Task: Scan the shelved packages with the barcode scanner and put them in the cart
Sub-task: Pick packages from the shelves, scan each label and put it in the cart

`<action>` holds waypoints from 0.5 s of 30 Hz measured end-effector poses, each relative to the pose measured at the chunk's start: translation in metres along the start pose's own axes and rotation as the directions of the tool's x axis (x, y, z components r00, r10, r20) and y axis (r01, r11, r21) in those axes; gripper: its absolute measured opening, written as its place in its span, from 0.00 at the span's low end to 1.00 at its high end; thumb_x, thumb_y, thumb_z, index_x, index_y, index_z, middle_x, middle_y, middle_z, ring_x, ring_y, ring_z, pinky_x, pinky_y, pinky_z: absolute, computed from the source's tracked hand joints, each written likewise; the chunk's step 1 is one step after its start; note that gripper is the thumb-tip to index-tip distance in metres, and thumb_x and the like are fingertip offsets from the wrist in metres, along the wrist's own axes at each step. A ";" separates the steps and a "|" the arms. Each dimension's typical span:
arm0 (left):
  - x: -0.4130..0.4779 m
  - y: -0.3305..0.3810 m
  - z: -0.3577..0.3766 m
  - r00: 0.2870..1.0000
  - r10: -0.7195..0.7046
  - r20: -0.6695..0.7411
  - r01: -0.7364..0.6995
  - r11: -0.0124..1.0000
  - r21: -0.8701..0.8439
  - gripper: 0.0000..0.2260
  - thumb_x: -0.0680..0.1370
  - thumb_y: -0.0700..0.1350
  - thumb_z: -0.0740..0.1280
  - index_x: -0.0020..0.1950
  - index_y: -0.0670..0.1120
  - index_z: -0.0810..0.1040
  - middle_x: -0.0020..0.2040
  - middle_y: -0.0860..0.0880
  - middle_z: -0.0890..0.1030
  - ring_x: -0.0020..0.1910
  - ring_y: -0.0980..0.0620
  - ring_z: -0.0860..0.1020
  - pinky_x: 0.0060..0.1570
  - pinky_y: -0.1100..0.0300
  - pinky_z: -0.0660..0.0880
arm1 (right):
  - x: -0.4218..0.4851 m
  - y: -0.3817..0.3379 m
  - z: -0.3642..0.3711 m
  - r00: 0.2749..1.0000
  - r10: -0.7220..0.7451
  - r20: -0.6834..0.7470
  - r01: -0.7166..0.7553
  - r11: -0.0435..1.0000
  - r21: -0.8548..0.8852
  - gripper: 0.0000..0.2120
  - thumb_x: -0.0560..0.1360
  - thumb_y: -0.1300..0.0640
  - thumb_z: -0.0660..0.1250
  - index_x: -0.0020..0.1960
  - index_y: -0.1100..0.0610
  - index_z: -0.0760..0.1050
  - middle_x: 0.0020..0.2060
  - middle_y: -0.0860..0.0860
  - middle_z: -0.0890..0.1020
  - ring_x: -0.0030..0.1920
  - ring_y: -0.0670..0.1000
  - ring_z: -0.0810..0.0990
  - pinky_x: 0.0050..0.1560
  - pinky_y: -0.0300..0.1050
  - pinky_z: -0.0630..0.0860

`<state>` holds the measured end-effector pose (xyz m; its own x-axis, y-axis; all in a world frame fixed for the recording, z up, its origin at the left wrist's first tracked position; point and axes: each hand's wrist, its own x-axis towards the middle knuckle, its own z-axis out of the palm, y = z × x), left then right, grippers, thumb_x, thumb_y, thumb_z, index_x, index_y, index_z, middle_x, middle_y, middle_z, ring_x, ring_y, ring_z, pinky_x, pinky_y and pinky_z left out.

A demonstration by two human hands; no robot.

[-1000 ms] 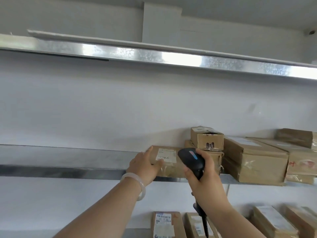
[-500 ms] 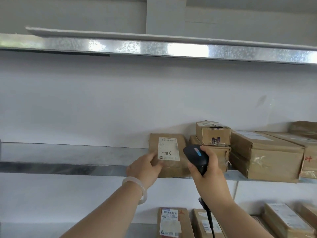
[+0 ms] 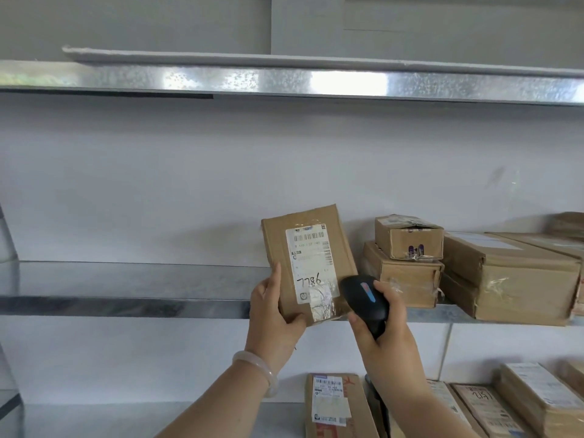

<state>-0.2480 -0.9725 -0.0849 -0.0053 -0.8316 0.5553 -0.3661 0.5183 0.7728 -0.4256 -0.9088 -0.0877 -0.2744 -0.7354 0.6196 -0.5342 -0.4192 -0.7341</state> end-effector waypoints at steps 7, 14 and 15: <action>-0.004 -0.004 -0.031 0.998 0.014 0.053 -0.010 0.997 -0.078 0.47 0.74 0.38 0.74 0.67 0.80 0.48 0.66 0.57 0.65 0.68 0.56 0.69 0.61 0.60 0.76 | -0.010 -0.010 0.005 0.998 -0.058 -0.009 0.059 0.998 0.036 0.27 0.74 0.52 0.70 0.65 0.36 0.59 0.50 0.31 0.73 0.45 0.34 0.78 0.38 0.29 0.74; -0.027 -0.013 -0.072 0.989 -0.034 0.142 0.047 0.994 -0.094 0.43 0.74 0.36 0.73 0.70 0.73 0.53 0.67 0.54 0.70 0.60 0.60 0.74 0.45 0.72 0.76 | 0.002 -0.028 0.002 1.000 -0.015 0.002 0.015 0.981 0.196 0.24 0.76 0.52 0.69 0.62 0.32 0.61 0.50 0.41 0.79 0.36 0.50 0.81 0.36 0.52 0.82; -0.032 -0.016 -0.076 0.988 -0.043 0.151 0.058 0.994 -0.091 0.43 0.74 0.36 0.73 0.70 0.73 0.53 0.67 0.54 0.70 0.60 0.61 0.74 0.45 0.72 0.76 | 0.002 -0.031 0.004 0.999 -0.019 0.026 0.013 0.976 0.219 0.24 0.76 0.52 0.69 0.60 0.31 0.61 0.49 0.41 0.79 0.34 0.51 0.81 0.36 0.53 0.82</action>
<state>-0.1712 -0.9391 -0.0910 -0.1300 -0.8739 0.4684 -0.2795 0.4855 0.8284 -0.4064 -0.8998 -0.0651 -0.2430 -0.7408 0.6262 -0.3493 -0.5354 -0.7690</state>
